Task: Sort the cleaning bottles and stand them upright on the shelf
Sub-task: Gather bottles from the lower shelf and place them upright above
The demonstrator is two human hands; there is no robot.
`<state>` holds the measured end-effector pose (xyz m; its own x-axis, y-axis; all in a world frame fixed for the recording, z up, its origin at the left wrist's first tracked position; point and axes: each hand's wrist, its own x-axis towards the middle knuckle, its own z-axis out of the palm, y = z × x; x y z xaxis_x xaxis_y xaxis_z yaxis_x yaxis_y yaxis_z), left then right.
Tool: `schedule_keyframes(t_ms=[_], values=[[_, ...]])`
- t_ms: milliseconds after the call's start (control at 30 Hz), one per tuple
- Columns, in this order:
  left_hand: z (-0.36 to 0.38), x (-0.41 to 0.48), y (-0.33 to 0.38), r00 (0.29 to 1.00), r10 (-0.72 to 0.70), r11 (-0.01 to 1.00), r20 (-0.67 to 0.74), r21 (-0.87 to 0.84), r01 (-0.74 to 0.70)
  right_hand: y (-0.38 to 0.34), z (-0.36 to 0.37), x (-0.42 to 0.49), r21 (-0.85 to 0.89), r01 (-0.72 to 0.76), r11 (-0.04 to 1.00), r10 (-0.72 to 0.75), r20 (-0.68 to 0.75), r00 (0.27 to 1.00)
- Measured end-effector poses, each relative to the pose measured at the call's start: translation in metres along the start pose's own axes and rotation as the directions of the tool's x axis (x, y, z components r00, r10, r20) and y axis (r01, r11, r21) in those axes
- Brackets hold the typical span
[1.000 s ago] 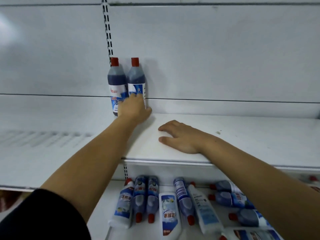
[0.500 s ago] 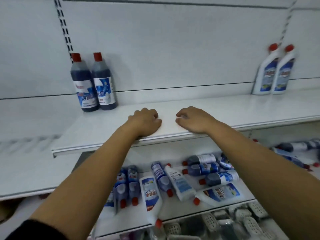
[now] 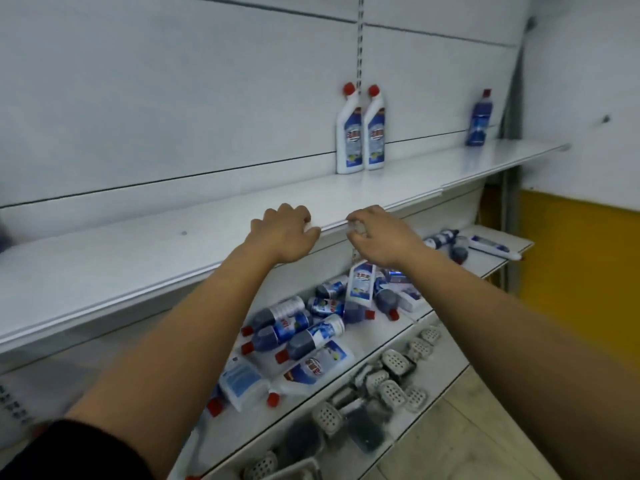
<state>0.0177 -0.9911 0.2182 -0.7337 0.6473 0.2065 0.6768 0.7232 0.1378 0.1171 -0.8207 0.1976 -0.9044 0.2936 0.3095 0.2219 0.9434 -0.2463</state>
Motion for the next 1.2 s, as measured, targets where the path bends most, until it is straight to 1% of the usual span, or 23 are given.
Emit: schedule_keyframes(t_ms=[100,233,400,533,700,900,1033,1200], values=[[0.017,0.030,0.054,0.998,0.067,0.998,-0.001,0.021,-0.067,0.055,-0.014,-0.010,-0.034,-0.047,0.998,0.048,0.011,0.999],[0.037,0.071,0.137,0.990,0.138,0.990,0.004,0.004,-0.138,0.139,-0.045,-0.022,-0.093,-0.127,0.987,0.128,-0.003,0.992],[0.065,0.114,0.238,0.973,0.229,0.969,-0.014,-0.093,-0.230,0.237,-0.083,-0.033,-0.089,-0.229,0.969,0.226,-0.046,0.973],[0.093,0.144,0.308,0.955,0.295,0.938,-0.015,-0.187,-0.292,0.306,-0.100,-0.040,-0.143,-0.295,0.945,0.291,-0.047,0.955],[0.131,0.177,0.377,0.946,0.323,0.931,0.024,-0.190,-0.313,0.381,-0.102,-0.045,-0.129,-0.370,0.920,0.370,-0.025,0.929],[0.187,0.238,0.440,0.939,0.333,0.926,0.081,-0.215,-0.310,0.474,-0.086,-0.029,-0.105,-0.467,0.878,0.470,-0.002,0.883],[0.230,0.292,0.477,0.946,0.313,0.924,0.085,-0.255,-0.283,0.540,-0.074,0.001,-0.116,-0.481,0.869,0.485,0.009,0.875],[0.276,0.370,0.524,0.948,0.289,0.933,0.134,-0.260,-0.248,0.619,-0.059,0.048,-0.088,-0.492,0.866,0.496,0.027,0.868]])
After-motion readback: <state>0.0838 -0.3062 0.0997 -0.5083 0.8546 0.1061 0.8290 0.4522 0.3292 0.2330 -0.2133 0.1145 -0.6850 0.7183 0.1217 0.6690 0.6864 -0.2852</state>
